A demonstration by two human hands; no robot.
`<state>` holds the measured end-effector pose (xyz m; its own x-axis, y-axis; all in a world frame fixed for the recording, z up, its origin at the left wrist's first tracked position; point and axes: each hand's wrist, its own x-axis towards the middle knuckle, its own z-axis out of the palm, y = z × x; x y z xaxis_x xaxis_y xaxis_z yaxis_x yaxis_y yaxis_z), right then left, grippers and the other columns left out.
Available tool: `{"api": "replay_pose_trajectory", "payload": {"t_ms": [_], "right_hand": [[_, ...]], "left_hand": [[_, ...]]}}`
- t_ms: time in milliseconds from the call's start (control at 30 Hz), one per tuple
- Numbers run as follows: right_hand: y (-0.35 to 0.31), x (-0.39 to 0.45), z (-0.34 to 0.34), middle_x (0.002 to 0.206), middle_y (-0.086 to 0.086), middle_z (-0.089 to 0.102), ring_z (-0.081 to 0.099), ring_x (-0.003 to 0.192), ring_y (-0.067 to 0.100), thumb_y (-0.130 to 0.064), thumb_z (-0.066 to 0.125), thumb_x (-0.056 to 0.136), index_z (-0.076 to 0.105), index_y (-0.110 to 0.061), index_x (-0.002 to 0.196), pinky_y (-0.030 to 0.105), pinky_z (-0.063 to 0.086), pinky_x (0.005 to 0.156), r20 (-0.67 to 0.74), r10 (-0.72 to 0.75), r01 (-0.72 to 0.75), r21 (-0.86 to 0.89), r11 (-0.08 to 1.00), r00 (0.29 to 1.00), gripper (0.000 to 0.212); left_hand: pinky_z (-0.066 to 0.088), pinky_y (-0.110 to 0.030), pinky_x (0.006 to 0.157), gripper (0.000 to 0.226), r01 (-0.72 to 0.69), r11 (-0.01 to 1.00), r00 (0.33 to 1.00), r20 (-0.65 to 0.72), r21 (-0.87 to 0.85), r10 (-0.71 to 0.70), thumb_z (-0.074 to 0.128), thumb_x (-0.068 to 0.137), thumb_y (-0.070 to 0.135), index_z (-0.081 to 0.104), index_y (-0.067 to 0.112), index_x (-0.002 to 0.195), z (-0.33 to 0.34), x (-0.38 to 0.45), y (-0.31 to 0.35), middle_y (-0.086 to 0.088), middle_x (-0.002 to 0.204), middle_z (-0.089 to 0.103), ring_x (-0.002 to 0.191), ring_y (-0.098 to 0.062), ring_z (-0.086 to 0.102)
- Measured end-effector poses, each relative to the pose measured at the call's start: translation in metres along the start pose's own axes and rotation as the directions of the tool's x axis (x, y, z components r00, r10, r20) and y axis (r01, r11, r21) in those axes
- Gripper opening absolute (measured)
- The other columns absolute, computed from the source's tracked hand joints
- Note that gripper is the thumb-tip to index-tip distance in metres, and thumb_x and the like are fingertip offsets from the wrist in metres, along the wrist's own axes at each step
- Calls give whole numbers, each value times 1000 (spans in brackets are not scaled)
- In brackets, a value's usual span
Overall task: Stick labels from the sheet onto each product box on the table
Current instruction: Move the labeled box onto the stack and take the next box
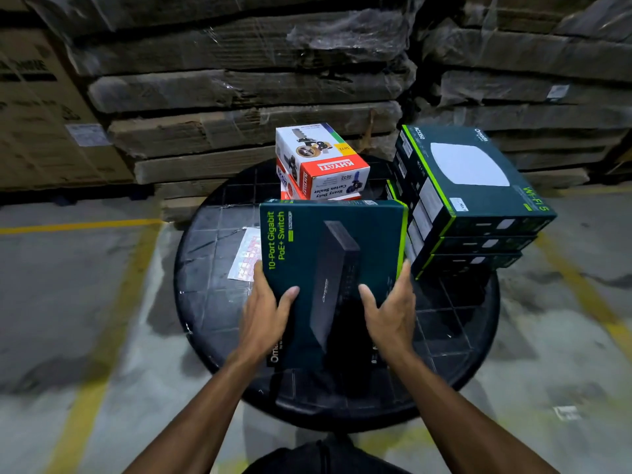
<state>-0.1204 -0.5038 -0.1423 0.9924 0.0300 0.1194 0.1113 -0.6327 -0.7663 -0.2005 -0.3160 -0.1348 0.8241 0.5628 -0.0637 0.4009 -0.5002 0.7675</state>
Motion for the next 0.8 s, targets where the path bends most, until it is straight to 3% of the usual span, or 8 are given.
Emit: {"api": "replay_pose_trajectory", "payload": {"t_ms": [133, 267, 333, 467, 667, 800], "right_hand": [[2, -3, -2, 147, 12, 42, 42, 127, 32, -43, 62, 91, 6, -17, 156, 44, 36, 103, 27, -2, 6, -138, 990, 1000, 90], [21, -10, 2, 133, 16, 49, 46, 119, 34, -49, 55, 93, -4, -26, 156, 41, 38, 98, 178, 74, -28, -252, 967, 981, 89], [31, -11, 4, 129, 18, 49, 48, 116, 36, -51, 52, 94, -7, -32, 155, 41, 40, 95, 269, 121, -36, -301, 953, 955, 86], [46, -3, 11, 135, 21, 46, 46, 123, 37, -49, 54, 94, -2, -37, 155, 43, 40, 98, 385, 209, -73, -339, 938, 899, 83], [68, -15, 14, 151, 17, 31, 40, 135, 34, -39, 63, 92, 24, -27, 153, 42, 37, 111, 564, 215, -11, -342, 940, 798, 74], [78, -42, 6, 148, 16, 33, 42, 132, 35, -44, 57, 94, 17, -31, 155, 43, 41, 106, 546, 252, -33, -379, 925, 799, 74]], "left_hand": [[34, -44, 103, 88, 77, 990, 994, 74, 115, -85, 52, 95, 48, -4, 16, 154, 4, -5, -4, -12, 152, 38, 131, -37, 44], [37, -44, 101, 90, 99, 974, 984, 127, 202, -126, 50, 96, 48, -13, 19, 154, 10, -16, -15, -12, 156, 31, 129, -39, 46], [40, -44, 97, 89, 71, 966, 982, 151, 248, -111, 49, 96, 48, -14, 27, 153, 12, -17, -21, -13, 153, 36, 125, -41, 50], [43, -44, 98, 79, 29, 945, 959, 256, 326, -118, 48, 95, 50, -4, 39, 153, 21, -2, -35, -17, 138, 53, 121, -39, 53], [38, -45, 107, 73, 32, 929, 897, 400, 369, -189, 53, 93, 49, 14, 35, 153, 33, -3, -61, -22, 143, 38, 128, -40, 44], [33, -41, 113, 76, 36, 973, 899, 419, 226, -131, 60, 92, 42, 18, 30, 154, 32, -30, -83, -14, 153, 30, 137, -32, 38]]}}
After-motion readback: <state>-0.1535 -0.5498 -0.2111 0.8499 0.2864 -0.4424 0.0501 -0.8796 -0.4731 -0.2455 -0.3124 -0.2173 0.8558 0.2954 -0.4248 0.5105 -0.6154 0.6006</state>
